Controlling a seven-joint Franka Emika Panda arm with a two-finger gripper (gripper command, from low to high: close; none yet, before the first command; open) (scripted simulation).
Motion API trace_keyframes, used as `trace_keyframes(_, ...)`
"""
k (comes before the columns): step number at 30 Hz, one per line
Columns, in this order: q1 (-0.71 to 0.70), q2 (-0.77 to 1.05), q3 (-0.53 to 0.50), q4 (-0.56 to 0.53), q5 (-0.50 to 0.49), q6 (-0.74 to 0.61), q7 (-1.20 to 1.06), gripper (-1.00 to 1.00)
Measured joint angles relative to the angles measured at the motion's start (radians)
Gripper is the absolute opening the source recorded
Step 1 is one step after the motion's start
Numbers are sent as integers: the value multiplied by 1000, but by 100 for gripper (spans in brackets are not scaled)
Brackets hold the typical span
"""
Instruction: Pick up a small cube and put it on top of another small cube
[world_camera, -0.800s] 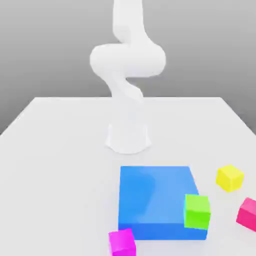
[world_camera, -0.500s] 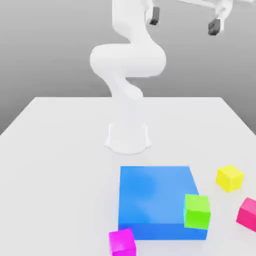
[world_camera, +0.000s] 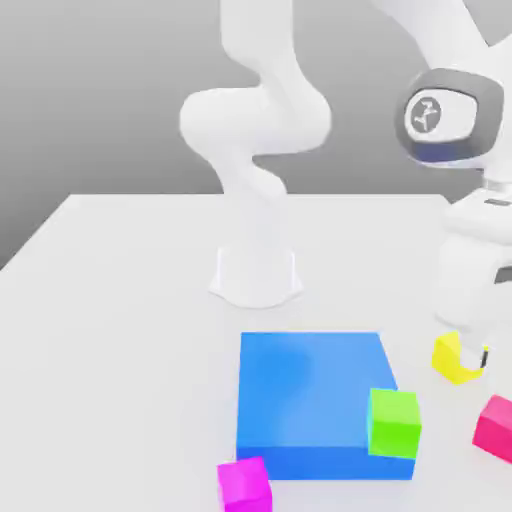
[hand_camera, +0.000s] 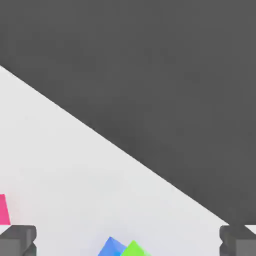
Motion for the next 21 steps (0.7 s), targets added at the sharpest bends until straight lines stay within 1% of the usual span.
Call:
trace_keyframes(5,46,152,58,-15,18,67,-36,0)
trace_keyframes(6,55,185,59,-13,8,86,-32,0)
trace_keyframes(8,87,254,27,1,-37,132,0,0)
trace_keyframes(10,134,325,-29,18,-87,184,36,0)
trace_keyframes(11,146,347,-44,23,-105,198,49,-100)
trace_keyframes(17,153,358,-52,26,-114,207,55,-100)
trace_keyframes(19,129,320,-22,16,-84,180,33,-100)
trace_keyframes(21,97,255,22,0,-27,135,-8,-100)
